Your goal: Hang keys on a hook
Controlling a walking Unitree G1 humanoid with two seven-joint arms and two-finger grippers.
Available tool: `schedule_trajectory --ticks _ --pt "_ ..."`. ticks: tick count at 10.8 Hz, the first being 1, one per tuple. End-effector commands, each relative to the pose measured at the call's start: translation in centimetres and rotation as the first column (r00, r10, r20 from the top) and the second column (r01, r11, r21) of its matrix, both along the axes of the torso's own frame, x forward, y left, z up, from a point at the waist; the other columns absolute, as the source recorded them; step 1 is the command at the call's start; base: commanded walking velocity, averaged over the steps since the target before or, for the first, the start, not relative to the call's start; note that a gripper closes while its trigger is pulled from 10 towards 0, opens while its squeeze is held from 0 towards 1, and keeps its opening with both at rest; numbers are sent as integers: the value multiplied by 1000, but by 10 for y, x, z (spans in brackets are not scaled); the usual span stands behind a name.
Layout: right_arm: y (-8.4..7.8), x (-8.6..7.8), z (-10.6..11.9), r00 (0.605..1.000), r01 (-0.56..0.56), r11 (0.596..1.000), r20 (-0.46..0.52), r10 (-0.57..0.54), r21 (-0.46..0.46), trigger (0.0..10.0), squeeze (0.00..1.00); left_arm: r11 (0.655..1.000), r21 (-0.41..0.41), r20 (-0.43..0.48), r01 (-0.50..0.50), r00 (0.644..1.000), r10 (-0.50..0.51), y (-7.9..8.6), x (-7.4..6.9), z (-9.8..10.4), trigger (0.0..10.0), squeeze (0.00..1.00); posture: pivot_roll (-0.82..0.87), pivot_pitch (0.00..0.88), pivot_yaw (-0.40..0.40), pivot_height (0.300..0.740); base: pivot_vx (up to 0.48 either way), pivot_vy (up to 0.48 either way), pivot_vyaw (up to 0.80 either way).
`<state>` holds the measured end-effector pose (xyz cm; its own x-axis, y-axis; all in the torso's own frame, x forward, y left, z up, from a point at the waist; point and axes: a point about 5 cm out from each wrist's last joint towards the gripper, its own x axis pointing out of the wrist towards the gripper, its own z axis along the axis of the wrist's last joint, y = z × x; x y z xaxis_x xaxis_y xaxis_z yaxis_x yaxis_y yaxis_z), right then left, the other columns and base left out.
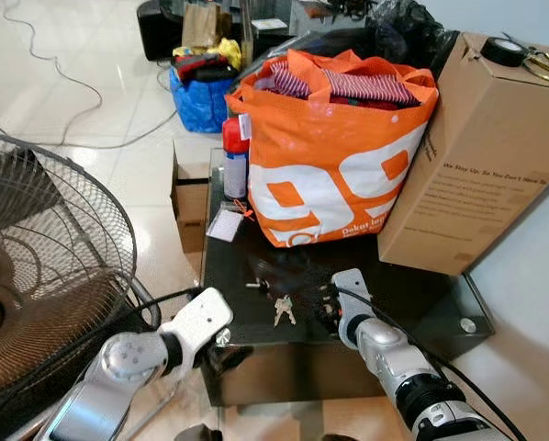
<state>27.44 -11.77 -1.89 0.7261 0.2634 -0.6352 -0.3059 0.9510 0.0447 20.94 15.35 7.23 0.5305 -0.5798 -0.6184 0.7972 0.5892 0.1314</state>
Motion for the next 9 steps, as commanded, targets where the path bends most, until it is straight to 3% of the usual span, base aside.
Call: schedule_trajectory --ticks 1,5,7,9 --pt "-4 2 1 1000 -1 1000 7 1 -16 2745 0 1000 -4 15 10 1000 -10 -1 1 5 10000 224 -58 65 -64 740 0 0 0" --pt "-3 0 -2 1000 18 1000 -1 -18 -1 1490 0 1000 3 2 19 1000 -19 1 -3 8 10000 227 -44 88 -49 740 0 0 0" --pt "-4 -4 -6 999 33 999 -8 -33 4 157 0 999 13 -14 38 999 -37 2 -6 9 10000 224 -42 96 -28 740 0 0 0" --pt "-9 -5 -7 999 44 999 -10 -44 -2 0 0 999 11 -21 50 999 -49 0 -5 8 10000 227 -53 92 -18 740 0 0 0"
